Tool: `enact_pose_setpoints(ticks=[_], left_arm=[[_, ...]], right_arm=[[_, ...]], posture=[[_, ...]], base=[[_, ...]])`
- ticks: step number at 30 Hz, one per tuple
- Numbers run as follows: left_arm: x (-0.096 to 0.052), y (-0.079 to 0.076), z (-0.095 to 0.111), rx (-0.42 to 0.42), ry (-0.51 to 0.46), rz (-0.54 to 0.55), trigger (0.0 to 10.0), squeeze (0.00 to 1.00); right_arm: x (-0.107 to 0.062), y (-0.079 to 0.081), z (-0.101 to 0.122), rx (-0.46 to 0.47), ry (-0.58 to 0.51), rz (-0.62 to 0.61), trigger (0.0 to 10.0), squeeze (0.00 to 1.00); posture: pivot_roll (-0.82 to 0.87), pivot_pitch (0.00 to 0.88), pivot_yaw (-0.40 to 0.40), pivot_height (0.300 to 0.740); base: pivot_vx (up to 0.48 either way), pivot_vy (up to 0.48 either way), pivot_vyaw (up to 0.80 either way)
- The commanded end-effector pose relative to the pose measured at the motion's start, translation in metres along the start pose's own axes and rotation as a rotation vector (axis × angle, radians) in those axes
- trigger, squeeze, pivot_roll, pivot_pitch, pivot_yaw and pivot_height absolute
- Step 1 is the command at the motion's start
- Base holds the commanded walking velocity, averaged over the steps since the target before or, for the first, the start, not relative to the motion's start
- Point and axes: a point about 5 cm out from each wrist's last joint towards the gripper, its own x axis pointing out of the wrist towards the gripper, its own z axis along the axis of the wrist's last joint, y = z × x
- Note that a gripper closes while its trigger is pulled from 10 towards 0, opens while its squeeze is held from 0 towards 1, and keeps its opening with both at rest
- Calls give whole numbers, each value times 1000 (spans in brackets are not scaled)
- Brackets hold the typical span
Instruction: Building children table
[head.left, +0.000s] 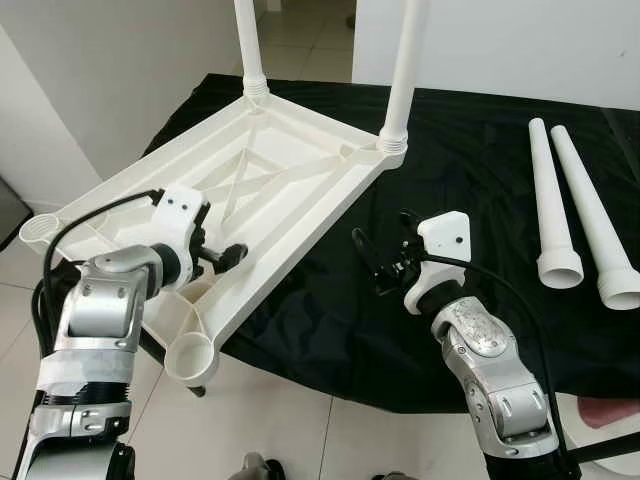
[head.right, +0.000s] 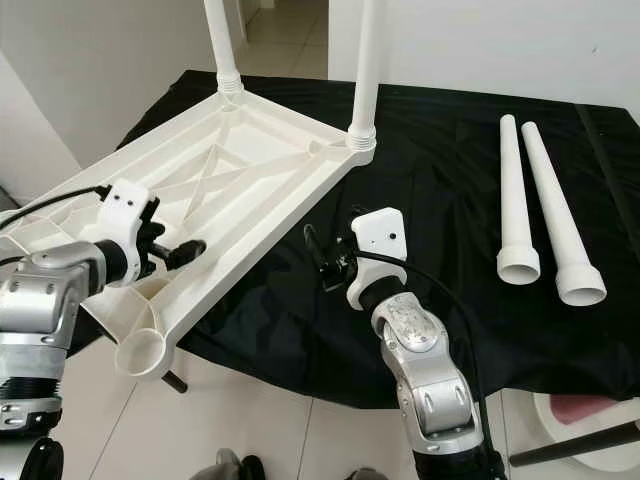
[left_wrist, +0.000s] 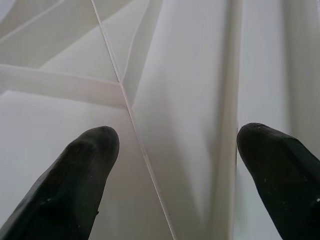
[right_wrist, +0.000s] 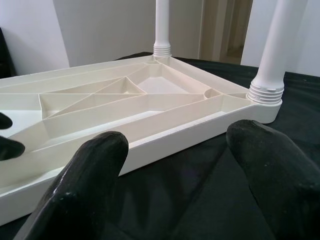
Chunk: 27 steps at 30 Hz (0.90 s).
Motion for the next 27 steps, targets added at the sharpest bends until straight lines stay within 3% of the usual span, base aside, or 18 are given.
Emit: enact_pose_setpoints(ticks=[1,8,9,11,12,13,17,18,23,24,26,27], left_arm=[[-2,14,-7,5,30,237,10000,0],[-1,20,-19,-27,75,292,10000,0],[0,22,-21,-36,80,302,7529,0],[1,22,-22,-39,82,307,7529,0],[1,23,-23,-40,85,312,5176,0],[2,24,-25,-39,91,318,1137,0],[4,26,-27,-49,92,322,1216,0],[4,27,-27,-57,92,322,0,0],[6,29,-26,-148,86,289,0,0],[7,29,-27,-119,102,280,2196,0],[7,29,-27,-112,104,276,2196,0],[7,30,-26,-93,102,282,4863,0]], right_arm=[[0,4,-1,7,0,17,10000,0],[0,5,-1,12,1,17,10000,0],[0,5,-1,14,1,18,10000,0],[0,5,-1,15,1,20,10000,0],[0,6,-1,16,0,21,10000,0],[0,6,-1,16,0,21,10000,0],[0,6,-1,16,-1,22,10000,0],[0,6,-1,18,-1,22,10000,0],[0,7,-1,20,-1,23,10000,0],[0,7,-1,21,-1,22,10000,0],[0,7,-1,20,-1,21,10000,0],[0,7,-1,21,-1,21,10000,0]], posture=[[-140,91,88,740],[-140,98,87,740],[-138,100,86,740],[-138,100,86,740],[-138,100,86,740],[-138,103,86,740],[-138,105,87,740],[-135,106,87,740],[-137,108,91,740],[-137,109,90,740],[-137,109,90,740],[-138,111,90,740]], base=[[0,0,0],[0,0,0],[0,0,0],[0,0,0],[0,0,0],[0,0,0],[0,0,0],[0,0,0],[0,0,0],[0,0,0],[0,0,0],[0,0,0]])
